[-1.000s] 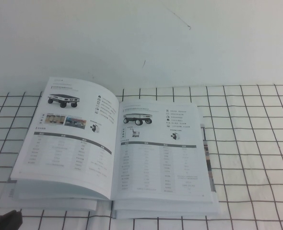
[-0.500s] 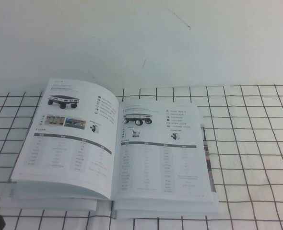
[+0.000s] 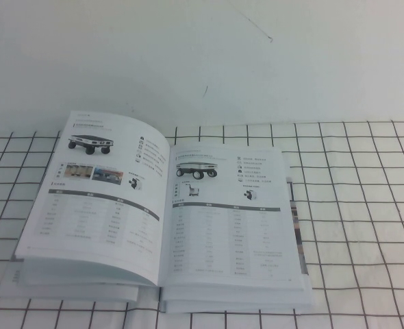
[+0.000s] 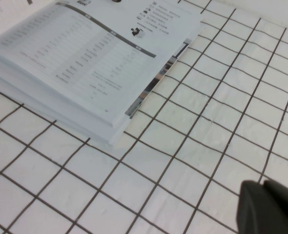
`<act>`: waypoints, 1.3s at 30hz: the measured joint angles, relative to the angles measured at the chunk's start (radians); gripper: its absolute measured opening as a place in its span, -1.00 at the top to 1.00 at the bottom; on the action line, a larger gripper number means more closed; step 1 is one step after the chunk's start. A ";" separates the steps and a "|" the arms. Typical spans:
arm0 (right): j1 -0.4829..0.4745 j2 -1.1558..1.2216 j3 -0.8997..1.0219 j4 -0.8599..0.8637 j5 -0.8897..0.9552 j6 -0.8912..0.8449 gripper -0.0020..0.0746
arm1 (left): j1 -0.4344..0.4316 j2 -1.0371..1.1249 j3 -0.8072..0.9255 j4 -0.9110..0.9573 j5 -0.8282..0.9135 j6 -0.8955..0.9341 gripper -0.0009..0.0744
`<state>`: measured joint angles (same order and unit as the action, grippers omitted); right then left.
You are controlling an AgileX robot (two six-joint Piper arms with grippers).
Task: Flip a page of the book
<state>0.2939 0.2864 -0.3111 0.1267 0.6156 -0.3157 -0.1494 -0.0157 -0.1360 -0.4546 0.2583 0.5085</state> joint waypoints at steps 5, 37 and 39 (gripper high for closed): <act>0.000 0.000 0.000 0.000 0.000 0.000 0.95 | 0.002 0.000 0.084 0.062 -0.051 -0.118 0.98; 0.000 0.000 0.000 0.000 0.001 0.000 0.95 | 0.057 0.000 0.160 0.355 0.071 -0.528 0.98; -0.005 -0.004 0.000 0.000 0.002 0.000 0.95 | 0.057 0.000 0.160 0.355 0.071 -0.528 0.98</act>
<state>0.2890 0.2827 -0.3111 0.1267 0.6181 -0.3157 -0.0921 -0.0157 0.0237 -0.0994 0.3297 -0.0197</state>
